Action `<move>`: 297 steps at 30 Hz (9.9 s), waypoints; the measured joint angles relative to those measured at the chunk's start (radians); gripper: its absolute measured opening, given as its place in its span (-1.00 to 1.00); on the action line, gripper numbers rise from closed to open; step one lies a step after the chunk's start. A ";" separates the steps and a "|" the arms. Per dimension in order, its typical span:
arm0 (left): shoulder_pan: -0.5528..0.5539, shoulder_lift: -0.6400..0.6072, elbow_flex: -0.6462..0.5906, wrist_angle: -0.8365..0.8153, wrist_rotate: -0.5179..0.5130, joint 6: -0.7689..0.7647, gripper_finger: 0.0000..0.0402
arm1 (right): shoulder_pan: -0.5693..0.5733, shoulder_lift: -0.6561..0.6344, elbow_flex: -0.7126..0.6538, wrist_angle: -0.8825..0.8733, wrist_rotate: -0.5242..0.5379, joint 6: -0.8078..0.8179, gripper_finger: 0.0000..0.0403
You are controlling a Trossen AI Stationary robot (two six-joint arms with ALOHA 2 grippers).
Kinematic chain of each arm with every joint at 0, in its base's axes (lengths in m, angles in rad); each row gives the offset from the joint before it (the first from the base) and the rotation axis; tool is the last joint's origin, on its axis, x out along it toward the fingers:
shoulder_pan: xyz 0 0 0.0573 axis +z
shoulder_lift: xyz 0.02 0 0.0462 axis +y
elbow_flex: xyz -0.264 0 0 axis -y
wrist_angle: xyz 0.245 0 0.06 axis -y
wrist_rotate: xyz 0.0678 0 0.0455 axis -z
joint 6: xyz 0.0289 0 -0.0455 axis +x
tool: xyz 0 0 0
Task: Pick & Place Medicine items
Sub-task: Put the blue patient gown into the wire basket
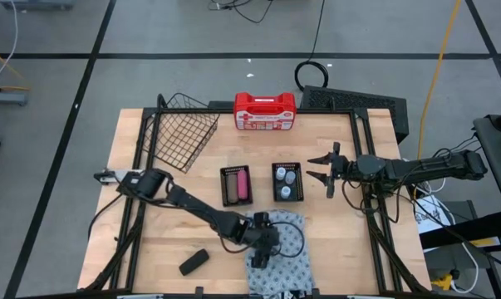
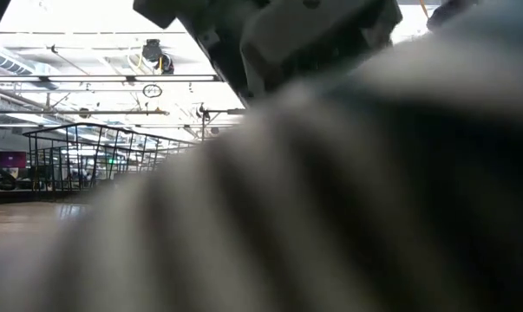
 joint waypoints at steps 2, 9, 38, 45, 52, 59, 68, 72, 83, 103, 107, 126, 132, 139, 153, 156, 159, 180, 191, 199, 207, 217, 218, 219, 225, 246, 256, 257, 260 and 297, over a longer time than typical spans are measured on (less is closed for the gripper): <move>0.002 0.017 0.002 0.000 0.022 -0.009 0.61 | 0.000 0.000 0.000 0.000 0.000 0.001 -0.15; 0.002 0.062 0.006 -0.059 0.007 -0.079 0.61 | 0.000 0.000 0.000 -0.001 0.000 0.001 -0.15; 0.025 -0.032 -0.010 -0.030 0.086 -0.014 -0.94 | 0.000 0.006 0.000 -0.002 0.000 0.001 -0.15; 0.022 -0.159 -0.007 -0.019 0.000 0.042 -0.95 | 0.000 0.007 0.000 0.000 0.000 0.001 -0.15; 0.010 -0.231 -0.004 -0.036 -0.050 0.059 -0.95 | 0.000 0.007 0.000 0.001 0.000 0.001 -0.15; 0.011 -0.182 -0.003 -0.108 -0.025 -0.010 -0.91 | 0.000 0.007 0.000 0.000 0.000 0.001 -0.15; 0.019 -0.030 -0.003 -0.124 0.020 -0.098 -0.71 | 0.000 0.011 0.000 0.003 0.000 0.005 -0.15; 0.031 -0.025 -0.001 -0.121 0.053 -0.138 -0.70 | 0.000 0.011 0.000 0.003 0.000 0.005 -0.15; 0.023 -0.169 -0.002 -0.124 -0.002 -0.144 -0.37 | 0.000 0.011 0.000 0.003 0.000 0.005 -0.15; -0.034 -0.078 -0.002 -0.130 -0.019 -0.020 0.27 | 0.000 0.011 0.000 0.000 0.000 0.018 -0.15; -0.020 -0.032 -0.001 -0.104 -0.010 0.023 0.27 | 0.000 0.012 -0.002 -0.002 0.000 0.048 -0.15; -0.015 0.091 0.009 -0.088 0.132 -0.056 0.24 | 0.000 0.011 -0.026 0.059 0.001 0.053 -0.15; -0.013 0.091 0.009 -0.088 0.150 -0.066 -0.38 | 0.000 0.011 -0.026 0.062 0.000 0.054 -0.15; -0.009 0.092 0.007 -0.068 0.138 -0.073 -0.82 | 0.001 0.011 -0.026 0.060 -0.251 0.299 -0.15; -0.001 0.096 0.003 -0.011 0.048 0.091 -0.30 | 0.287 0.102 -0.137 0.592 -0.540 0.639 0.14; 0.004 0.097 0.002 0.012 0.047 0.128 -0.28 | 0.364 0.163 -0.169 0.814 -0.541 0.469 0.15; 0.005 0.098 0.002 0.017 0.044 0.157 -0.28 | 0.433 0.212 -0.176 0.885 -0.579 0.349 0.12; 0.014 0.099 0.001 0.030 0.040 0.149 -0.28 | 0.573 0.478 -0.090 0.075 -0.073 1.358 0.26; 0.021 0.102 0.000 0.061 0.034 0.177 -0.28 | 0.572 0.805 -0.082 0.403 -0.121 1.382 0.26; 0.022 0.102 -0.001 0.067 0.034 0.179 -0.28 | 0.538 1.014 0.006 0.670 -0.132 1.194 0.26; 0.022 0.102 -0.001 0.068 0.036 0.178 -0.28 | 0.490 1.112 0.047 0.659 -0.188 1.140 0.26; 0.022 0.102 -0.001 0.067 0.040 0.178 -0.28 | 0.465 1.074 0.046 0.583 -0.287 1.064 0.26; 0.022 0.102 -0.001 0.067 0.040 0.178 -0.28 | 0.465 1.066 0.046 0.598 -0.312 1.060 0.26; 0.022 0.102 -0.001 0.067 0.040 0.178 -0.28 | 0.464 1.057 0.046 0.614 -0.330 1.060 0.26; 0.022 0.102 -0.001 0.067 0.040 0.177 -0.28 | 0.467 1.024 0.041 0.686 -0.368 1.052 0.26; 0.021 0.102 -0.001 0.068 0.041 0.204 -0.28 | 0.467 1.023 0.044 0.808 -0.364 0.943 0.41; 0.021 0.102 -0.001 0.068 0.041 0.195 -0.28 | 0.513 1.022 0.155 0.599 -0.280 0.858 0.86; 0.021 0.102 -0.001 0.068 0.042 0.190 -0.28 | 0.518 1.022 0.173 0.545 -0.263 0.847 0.86; 0.021 0.102 -0.001 0.068 0.042 0.189 -0.28 | 0.517 1.022 0.213 0.407 -0.200 0.853 0.87; 0.021 0.037 -0.006 0.065 0.035 0.197 -0.28 | 0.471 1.030 0.216 0.438 -0.265 0.908 -0.94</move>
